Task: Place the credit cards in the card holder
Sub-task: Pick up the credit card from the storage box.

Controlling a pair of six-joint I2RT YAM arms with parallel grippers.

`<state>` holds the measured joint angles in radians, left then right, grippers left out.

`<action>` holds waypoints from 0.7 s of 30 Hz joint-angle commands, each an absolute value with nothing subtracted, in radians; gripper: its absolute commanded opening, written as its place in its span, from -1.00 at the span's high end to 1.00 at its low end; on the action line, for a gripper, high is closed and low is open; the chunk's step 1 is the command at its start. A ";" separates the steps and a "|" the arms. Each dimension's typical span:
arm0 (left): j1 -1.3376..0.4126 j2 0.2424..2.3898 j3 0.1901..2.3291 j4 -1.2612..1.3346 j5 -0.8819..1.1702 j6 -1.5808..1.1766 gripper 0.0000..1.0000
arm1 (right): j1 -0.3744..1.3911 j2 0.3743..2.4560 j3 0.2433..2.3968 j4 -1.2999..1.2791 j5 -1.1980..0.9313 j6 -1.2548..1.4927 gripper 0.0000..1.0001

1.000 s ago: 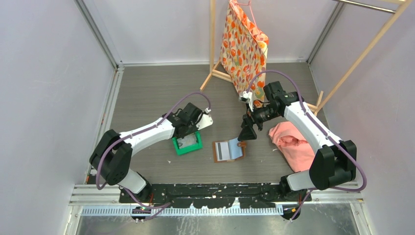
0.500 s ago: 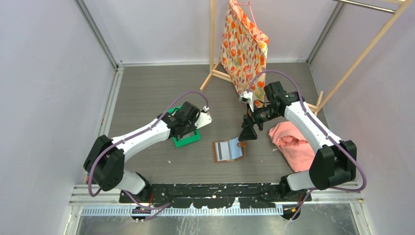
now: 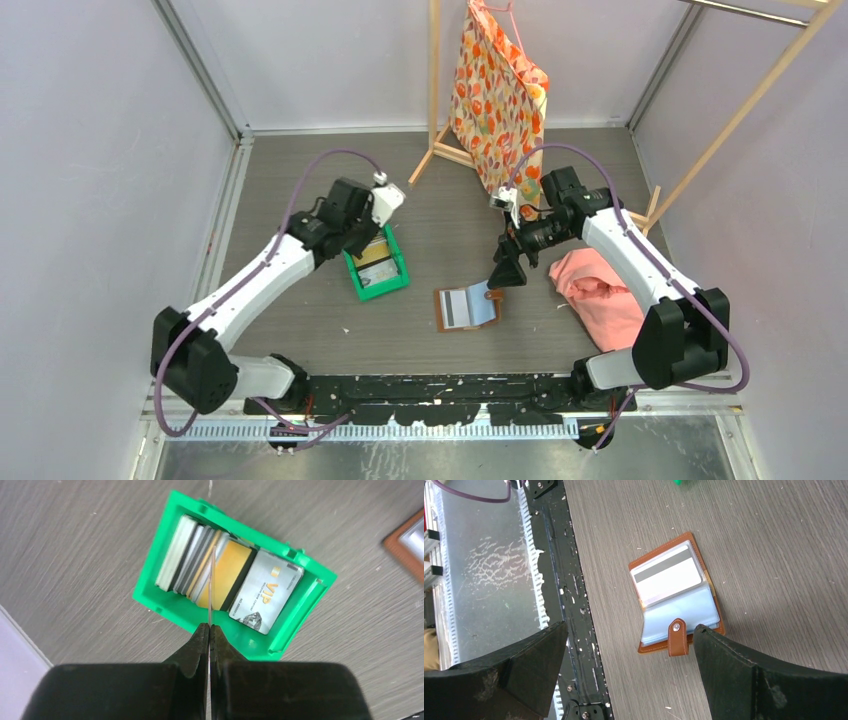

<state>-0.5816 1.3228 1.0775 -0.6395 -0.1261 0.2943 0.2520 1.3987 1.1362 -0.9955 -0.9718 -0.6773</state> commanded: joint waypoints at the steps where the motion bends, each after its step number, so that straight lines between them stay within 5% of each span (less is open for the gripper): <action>1: -0.533 1.236 1.153 -0.696 0.017 0.062 1.00 | 0.247 1.355 1.134 -0.989 -1.015 -0.684 -0.99; 12: -0.326 1.253 1.163 -0.780 0.206 -0.243 0.99 | 0.247 1.357 1.123 -0.972 -1.057 -0.660 -0.99; 21: -0.313 1.324 1.178 -0.758 0.125 -0.486 0.99 | 0.262 1.373 1.090 -0.827 -1.102 -0.470 -0.94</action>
